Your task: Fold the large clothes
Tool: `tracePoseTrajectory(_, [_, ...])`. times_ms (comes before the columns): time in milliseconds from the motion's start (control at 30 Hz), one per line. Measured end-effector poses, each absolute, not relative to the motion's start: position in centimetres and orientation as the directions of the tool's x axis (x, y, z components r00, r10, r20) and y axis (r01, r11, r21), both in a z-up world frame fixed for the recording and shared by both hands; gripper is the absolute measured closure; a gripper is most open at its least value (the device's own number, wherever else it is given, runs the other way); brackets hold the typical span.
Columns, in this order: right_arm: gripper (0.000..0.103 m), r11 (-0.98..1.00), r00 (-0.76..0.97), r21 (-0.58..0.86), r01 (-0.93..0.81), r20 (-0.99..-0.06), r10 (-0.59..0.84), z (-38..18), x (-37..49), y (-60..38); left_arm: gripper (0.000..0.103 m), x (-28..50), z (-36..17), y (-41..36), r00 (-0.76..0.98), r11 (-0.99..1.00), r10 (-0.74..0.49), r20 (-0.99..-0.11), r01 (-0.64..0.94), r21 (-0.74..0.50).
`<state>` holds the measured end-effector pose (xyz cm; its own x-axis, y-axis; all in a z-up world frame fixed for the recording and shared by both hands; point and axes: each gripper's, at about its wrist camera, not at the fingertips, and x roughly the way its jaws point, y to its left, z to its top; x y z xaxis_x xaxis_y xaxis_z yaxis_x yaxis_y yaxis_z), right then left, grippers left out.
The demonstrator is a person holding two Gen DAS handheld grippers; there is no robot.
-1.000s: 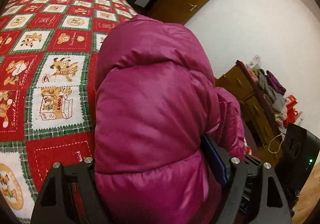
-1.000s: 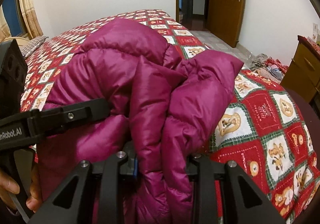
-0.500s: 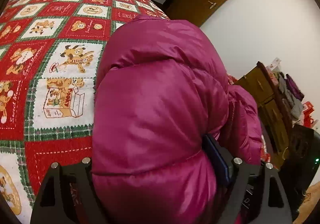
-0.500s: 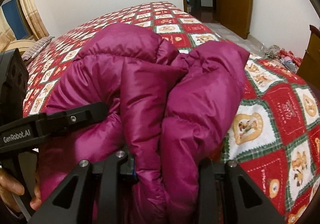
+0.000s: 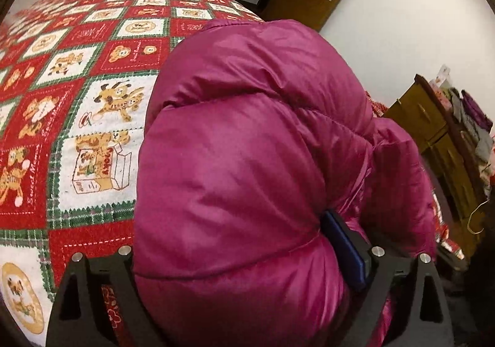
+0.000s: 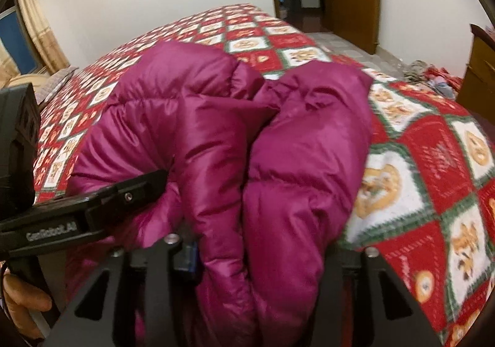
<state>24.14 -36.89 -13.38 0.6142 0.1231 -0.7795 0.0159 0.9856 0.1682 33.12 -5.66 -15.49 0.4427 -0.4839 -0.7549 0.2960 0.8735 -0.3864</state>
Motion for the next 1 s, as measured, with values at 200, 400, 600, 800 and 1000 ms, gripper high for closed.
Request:
tracePoseTrajectory(200, [0.054,0.979,0.686,0.172,0.111,-0.725,0.049,-9.1,20.6,-38.5,0.006,33.0,-15.4,-6.1,0.472,0.904,-0.421,-0.774,0.287,-0.317])
tracePoseTrajectory(400, [0.054,0.961,0.752,0.237,0.145,-0.657,0.049,-4.2,20.9,-37.4,0.001,32.4,-15.1,-6.6,0.513,0.939,-0.331,-0.792,0.263,-0.222])
tracePoseTrajectory(600, [0.079,0.957,0.684,0.247,0.150,-0.725,0.080,-7.5,26.0,-34.9,0.001,32.0,-14.8,-6.5,0.538,0.951,-0.287,-0.793,0.260,-0.168])
tracePoseTrajectory(800, [0.089,0.951,0.620,0.127,0.283,-0.780,-0.081,-11.8,27.1,-36.9,0.001,31.8,-14.3,-6.4,0.549,0.948,-0.295,-0.782,0.273,-0.166])
tracePoseTrajectory(1000, [0.091,0.950,0.630,0.079,0.301,-0.764,-0.136,-13.8,26.6,-37.5,0.001,31.3,-12.5,-6.2,0.589,0.950,-0.260,-0.765,0.298,-0.093])
